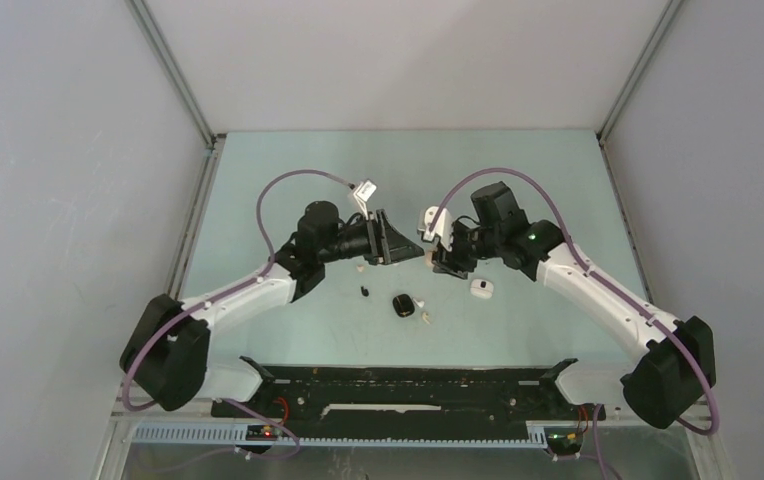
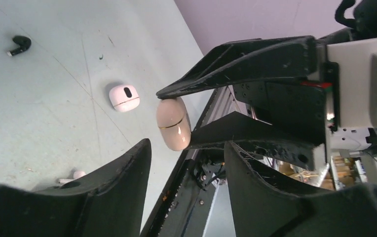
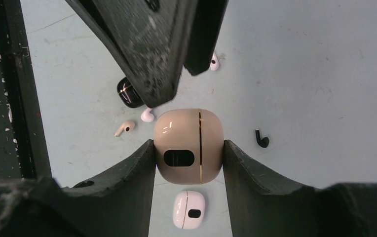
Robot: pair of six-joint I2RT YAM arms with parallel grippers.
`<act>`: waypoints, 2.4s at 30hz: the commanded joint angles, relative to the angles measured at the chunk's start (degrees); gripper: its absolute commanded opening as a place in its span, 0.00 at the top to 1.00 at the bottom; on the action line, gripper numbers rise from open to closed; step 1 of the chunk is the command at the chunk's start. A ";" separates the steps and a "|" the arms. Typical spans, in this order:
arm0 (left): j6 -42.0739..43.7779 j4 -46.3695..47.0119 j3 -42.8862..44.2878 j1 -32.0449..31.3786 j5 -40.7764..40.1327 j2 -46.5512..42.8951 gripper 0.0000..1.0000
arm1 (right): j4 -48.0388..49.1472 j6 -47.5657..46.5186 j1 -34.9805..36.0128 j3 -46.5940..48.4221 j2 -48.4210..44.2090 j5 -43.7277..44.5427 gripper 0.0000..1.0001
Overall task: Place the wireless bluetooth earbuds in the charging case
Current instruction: Pass from the right arm to the left
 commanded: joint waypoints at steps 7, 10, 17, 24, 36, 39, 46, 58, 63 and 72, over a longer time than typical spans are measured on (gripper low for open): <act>-8.67 10.97 0.69 0.29 8.91 5.18 0.45 | 1.81 0.66 2.94 1.88 0.91 0.81 0.71; -9.32 11.50 0.62 0.29 9.11 6.18 0.47 | 1.88 0.65 3.81 2.23 1.34 1.63 0.71; -7.02 5.50 2.02 0.29 8.36 7.73 0.50 | 2.28 1.26 4.18 2.53 1.19 2.76 0.70; -3.33 0.08 2.72 0.48 5.64 6.67 0.46 | 1.76 1.54 3.80 2.83 0.69 2.54 0.70; -3.64 -0.23 3.08 0.46 6.98 8.03 0.51 | 2.36 3.56 3.19 3.48 0.62 1.05 0.68; -4.53 0.94 3.00 0.46 8.02 8.57 0.52 | 2.45 3.56 3.26 3.50 0.62 0.92 0.67; -7.11 4.39 2.49 0.46 9.91 9.58 0.57 | 2.76 3.56 3.68 3.50 0.96 1.27 0.66; -7.58 4.14 2.88 0.24 11.26 10.38 0.59 | 3.52 3.71 4.18 3.50 1.67 2.74 0.65; -7.21 3.17 3.07 -0.11 11.12 10.62 0.63 | 3.81 3.79 4.19 3.49 1.73 2.98 0.64; -6.34 2.59 3.25 -0.15 10.89 10.15 0.73 | 3.20 3.57 4.57 3.48 1.88 1.83 0.61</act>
